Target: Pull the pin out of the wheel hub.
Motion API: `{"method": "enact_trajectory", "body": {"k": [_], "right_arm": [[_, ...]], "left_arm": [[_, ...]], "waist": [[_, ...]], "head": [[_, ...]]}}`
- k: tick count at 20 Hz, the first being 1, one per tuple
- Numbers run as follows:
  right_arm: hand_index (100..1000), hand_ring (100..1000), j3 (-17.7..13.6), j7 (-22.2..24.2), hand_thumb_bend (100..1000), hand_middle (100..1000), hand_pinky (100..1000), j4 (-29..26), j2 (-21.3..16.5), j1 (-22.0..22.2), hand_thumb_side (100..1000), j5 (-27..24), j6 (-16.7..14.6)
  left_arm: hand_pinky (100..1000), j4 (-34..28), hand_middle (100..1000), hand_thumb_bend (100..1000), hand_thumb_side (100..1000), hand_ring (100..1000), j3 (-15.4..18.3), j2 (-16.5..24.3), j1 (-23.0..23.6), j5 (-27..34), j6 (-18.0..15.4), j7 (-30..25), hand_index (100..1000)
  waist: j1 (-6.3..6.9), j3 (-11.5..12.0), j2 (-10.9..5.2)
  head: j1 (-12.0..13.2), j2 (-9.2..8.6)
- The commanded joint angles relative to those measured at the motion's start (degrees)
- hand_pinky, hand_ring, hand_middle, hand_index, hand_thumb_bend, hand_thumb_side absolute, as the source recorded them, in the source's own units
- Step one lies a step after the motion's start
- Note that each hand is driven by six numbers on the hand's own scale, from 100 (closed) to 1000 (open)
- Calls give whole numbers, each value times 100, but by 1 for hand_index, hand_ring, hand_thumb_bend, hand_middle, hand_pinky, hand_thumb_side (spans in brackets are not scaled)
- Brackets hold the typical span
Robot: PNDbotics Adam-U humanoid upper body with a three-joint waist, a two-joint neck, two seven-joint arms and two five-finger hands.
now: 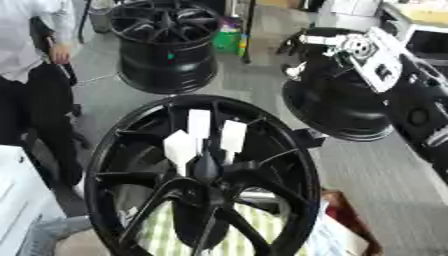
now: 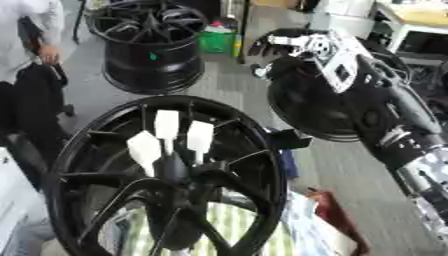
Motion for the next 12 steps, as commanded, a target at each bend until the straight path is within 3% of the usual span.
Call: {"method": "enact_trajectory", "body": {"k": [1,6,12], "right_arm": [[864,874,-10,-14,100,847,883,-105,-49,-80,441,91,108],[864,874,-48,-31,100,848,881,-147,63,-26,444,53,233],[876,882,3,-97,100,856,895,-259,236,88,447,203,494]], "left_arm": [[836,-96,644,226,561,848,56,19,-30,8,16,12,837],[835,-96,644,225,563,849,52,-4,-28,20,38,10,837],[836,-96,643,224,567,849,60,-30,-13,49,92,23,829]], "waist": [[41,-13,-88],[38,11,-102],[37,18,-128]], "head": [[-11,30],[-94,17],[-141,152]]}}
